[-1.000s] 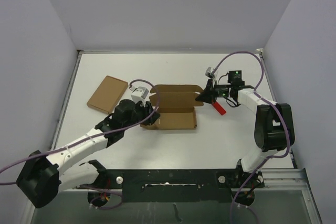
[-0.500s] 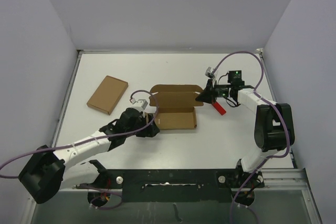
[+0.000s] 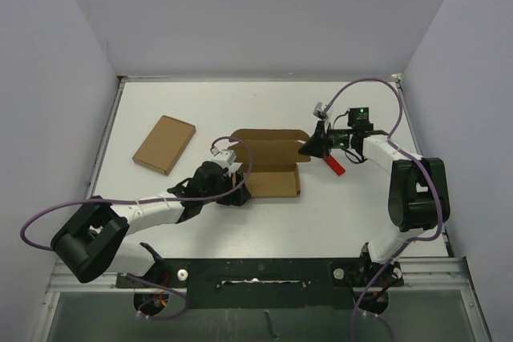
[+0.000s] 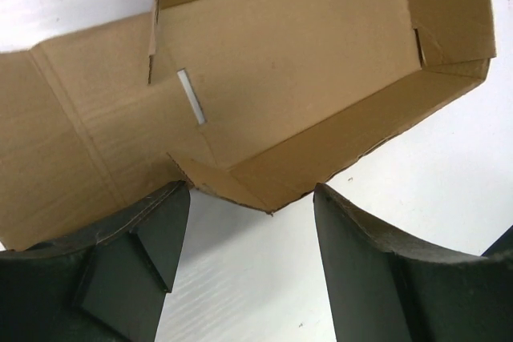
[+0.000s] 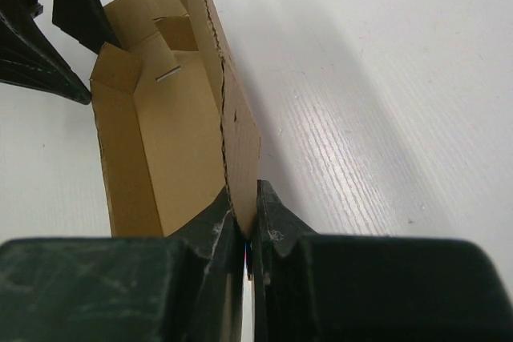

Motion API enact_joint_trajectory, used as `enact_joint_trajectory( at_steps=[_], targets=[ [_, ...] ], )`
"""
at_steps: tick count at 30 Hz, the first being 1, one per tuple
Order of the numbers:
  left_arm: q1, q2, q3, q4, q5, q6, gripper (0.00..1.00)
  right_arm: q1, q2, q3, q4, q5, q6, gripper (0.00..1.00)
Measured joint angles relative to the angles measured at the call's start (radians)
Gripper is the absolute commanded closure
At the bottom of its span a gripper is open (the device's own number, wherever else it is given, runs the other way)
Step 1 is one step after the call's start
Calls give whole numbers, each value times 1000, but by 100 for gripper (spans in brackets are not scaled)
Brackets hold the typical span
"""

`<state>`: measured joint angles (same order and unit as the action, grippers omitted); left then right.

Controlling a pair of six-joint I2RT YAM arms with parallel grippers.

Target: Fold the paper box

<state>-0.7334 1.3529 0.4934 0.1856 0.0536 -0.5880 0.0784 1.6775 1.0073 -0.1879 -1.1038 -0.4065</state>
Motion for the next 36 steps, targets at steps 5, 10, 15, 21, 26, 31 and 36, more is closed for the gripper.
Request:
enact_joint_trajectory(
  at_steps=[5,10,15,21,26,31,36],
  targets=[
    [-1,3,3,48,18,59,39,0,0,0,-1,0,0,100],
    [-6,5,3,79,56,130,40,1,0,0,-5,0,0,100],
    [-8,7,3,91,98,207,41,1,3,0,-8,0,-1,100],
    [-10,8,3,93,133,289,52,2,3,0,-8,0,-1,100],
    [-11,35,3,99,143,338,58,2,3,0,-8,0,-2,100],
    [-26,56,25,99,138,369,63,1,3,0,-8,1,-4,100],
    [-55,58,37,94,105,396,64,2,3,0,-8,4,-4,100]
  ],
)
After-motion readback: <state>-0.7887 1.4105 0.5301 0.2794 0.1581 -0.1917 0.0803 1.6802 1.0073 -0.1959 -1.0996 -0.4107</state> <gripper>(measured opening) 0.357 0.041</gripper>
